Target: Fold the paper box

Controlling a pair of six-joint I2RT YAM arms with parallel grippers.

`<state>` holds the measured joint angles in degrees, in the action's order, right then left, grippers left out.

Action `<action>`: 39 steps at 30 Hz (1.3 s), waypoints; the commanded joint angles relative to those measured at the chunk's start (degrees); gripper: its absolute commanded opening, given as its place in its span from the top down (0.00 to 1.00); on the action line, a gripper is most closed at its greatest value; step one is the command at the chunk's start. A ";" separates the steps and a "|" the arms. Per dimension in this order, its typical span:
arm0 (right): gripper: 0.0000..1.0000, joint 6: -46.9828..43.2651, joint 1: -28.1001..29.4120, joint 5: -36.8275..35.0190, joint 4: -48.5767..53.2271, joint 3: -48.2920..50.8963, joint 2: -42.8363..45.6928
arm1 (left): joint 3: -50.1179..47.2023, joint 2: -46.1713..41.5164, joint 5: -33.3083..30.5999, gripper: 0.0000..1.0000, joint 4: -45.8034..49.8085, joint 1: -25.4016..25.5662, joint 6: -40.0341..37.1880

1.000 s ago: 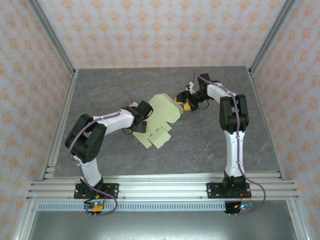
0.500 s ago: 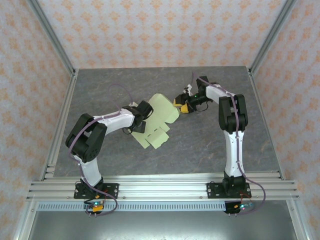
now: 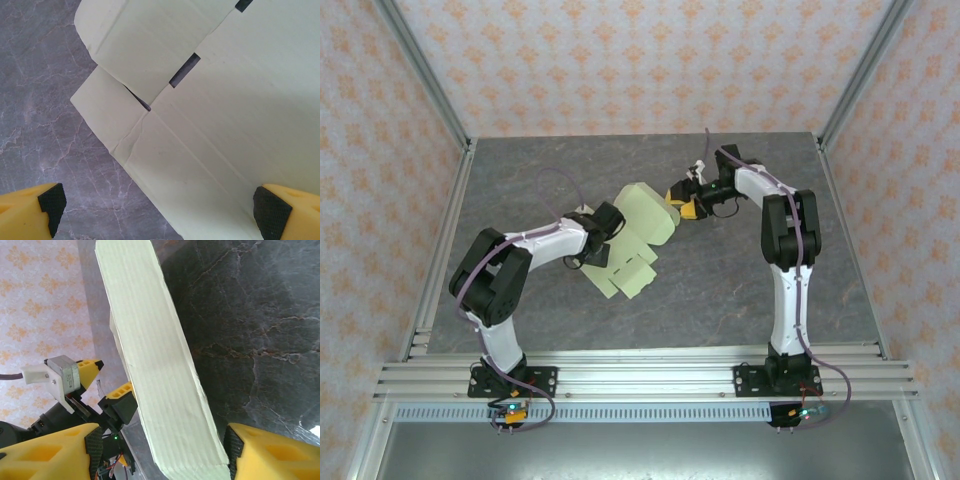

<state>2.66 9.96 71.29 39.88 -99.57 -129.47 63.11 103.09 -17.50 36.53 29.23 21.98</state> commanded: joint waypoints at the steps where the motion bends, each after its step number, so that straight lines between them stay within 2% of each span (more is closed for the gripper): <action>1: 0.33 -1.66 0.42 2.21 1.69 -0.26 2.27 | -1.28 -1.67 -1.33 0.00 2.66 -0.12 -0.35; 11: 0.34 -0.52 0.46 3.43 -0.81 1.49 2.93 | -0.52 -0.86 -1.47 0.00 2.76 -0.10 0.06; 15: 0.39 -1.48 0.67 3.43 1.00 0.62 2.80 | 0.22 -0.76 0.02 0.00 2.43 -0.13 -0.17; 17: 0.45 -1.69 0.68 3.40 0.40 1.04 2.93 | 1.20 -0.34 -1.18 0.00 3.27 -0.14 -0.34; 21: 0.64 -1.47 0.66 2.94 1.02 0.51 2.69 | 0.63 -0.75 -0.58 0.00 2.42 -0.13 -0.13; 26: 0.79 -1.78 0.68 1.97 0.82 0.37 2.83 | 0.65 -0.93 -1.75 0.00 3.10 -0.14 -0.36; 31: 0.83 -2.65 0.68 2.10 0.85 1.14 3.91 | 1.16 -1.67 -1.92 0.00 4.20 -0.14 -1.01; 39: 0.97 -1.81 0.68 2.10 -0.22 2.17 4.85 | 1.60 -3.36 -2.04 0.00 4.42 -0.13 -1.12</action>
<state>1.43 10.04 72.44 39.83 -98.43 -127.79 63.48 102.02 -17.65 39.24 29.23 21.23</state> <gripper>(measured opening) 0.048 0.999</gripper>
